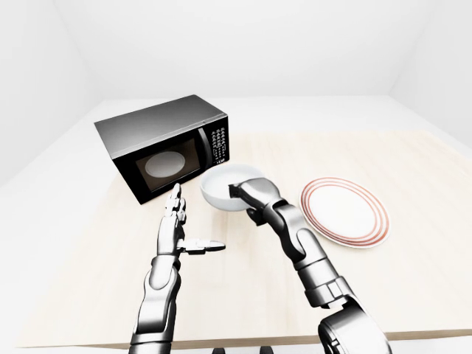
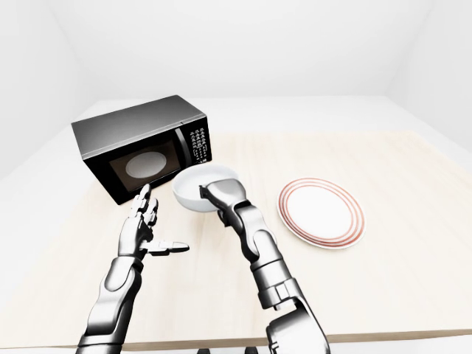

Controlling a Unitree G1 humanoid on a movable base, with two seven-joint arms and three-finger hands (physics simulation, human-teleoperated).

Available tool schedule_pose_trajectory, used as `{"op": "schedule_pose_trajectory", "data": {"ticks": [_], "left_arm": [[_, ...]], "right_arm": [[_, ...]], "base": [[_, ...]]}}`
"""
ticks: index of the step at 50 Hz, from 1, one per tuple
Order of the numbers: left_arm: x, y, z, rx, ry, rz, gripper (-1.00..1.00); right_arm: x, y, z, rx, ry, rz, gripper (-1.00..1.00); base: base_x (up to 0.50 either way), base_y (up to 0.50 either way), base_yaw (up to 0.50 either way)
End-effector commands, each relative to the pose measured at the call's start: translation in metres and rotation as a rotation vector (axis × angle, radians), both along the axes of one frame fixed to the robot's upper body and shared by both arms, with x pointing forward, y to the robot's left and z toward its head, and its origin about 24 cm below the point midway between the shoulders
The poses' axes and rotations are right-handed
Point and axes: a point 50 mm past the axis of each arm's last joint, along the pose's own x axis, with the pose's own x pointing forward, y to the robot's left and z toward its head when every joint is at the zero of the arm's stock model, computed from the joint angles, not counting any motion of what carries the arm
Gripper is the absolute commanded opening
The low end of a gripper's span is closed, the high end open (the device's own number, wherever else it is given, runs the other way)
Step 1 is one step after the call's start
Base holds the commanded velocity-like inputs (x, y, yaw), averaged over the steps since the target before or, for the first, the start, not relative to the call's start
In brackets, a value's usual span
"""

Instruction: Pick up the white bowl and put it on the plate.

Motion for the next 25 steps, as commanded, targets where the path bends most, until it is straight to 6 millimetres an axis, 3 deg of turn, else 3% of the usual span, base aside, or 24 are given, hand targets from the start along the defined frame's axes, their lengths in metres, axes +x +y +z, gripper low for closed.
{"op": "schedule_pose_trajectory", "data": {"ticks": [1, 25], "left_arm": [[0.0, 0.0, 0.0, 0.001, -0.001, -0.001, 1.0], [0.0, 0.0, 0.0, 0.003, -0.004, -0.003, 1.0]], "right_arm": [[-0.001, -0.001, 0.011, 0.0, -0.106, -0.018, -1.0], [0.005, -0.023, 0.025, -0.027, -0.242, -0.092, -1.0]], "base": [[0.0, 0.0, 0.0], [0.0, 0.0, 0.0]]}}
